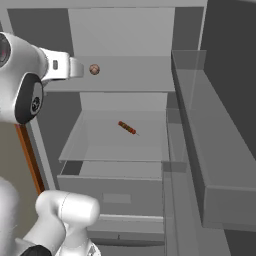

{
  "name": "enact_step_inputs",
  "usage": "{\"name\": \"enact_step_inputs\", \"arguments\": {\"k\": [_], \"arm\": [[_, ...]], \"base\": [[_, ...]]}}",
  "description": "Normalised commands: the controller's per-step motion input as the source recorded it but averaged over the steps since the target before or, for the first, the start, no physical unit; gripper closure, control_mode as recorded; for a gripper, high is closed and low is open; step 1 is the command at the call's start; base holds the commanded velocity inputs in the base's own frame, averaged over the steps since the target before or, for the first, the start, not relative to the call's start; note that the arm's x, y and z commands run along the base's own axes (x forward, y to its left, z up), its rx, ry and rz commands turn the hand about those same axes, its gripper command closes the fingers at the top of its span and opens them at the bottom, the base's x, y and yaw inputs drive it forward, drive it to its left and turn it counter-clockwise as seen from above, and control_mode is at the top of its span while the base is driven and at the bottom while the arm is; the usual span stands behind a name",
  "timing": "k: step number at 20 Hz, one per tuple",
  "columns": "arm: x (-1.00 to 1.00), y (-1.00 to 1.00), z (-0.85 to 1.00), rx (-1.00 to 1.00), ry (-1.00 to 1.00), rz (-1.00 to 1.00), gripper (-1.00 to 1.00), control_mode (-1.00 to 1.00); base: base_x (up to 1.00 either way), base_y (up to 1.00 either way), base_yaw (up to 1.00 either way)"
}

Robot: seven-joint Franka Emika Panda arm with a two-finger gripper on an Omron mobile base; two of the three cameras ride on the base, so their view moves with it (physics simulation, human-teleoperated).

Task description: Pick the egg and butter from the fridge and place them by the bowl for mixing.

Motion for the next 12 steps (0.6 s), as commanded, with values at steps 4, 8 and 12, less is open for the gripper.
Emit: {"name": "enact_step_inputs", "arguments": {"k": [4,8,12], "arm": [[0.68,0.11,-0.09,0.00,0.00,0.08,-1.00,-1.00],[0.65,0.01,-0.06,0.00,0.00,0.06,-1.00,-1.00],[0.46,0.00,-0.10,-0.03,0.06,0.00,-1.00,-1.00]], "base": [[0.00,0.00,0.00],[0.00,0.00,0.00],[0.00,0.00,0.00]]}}
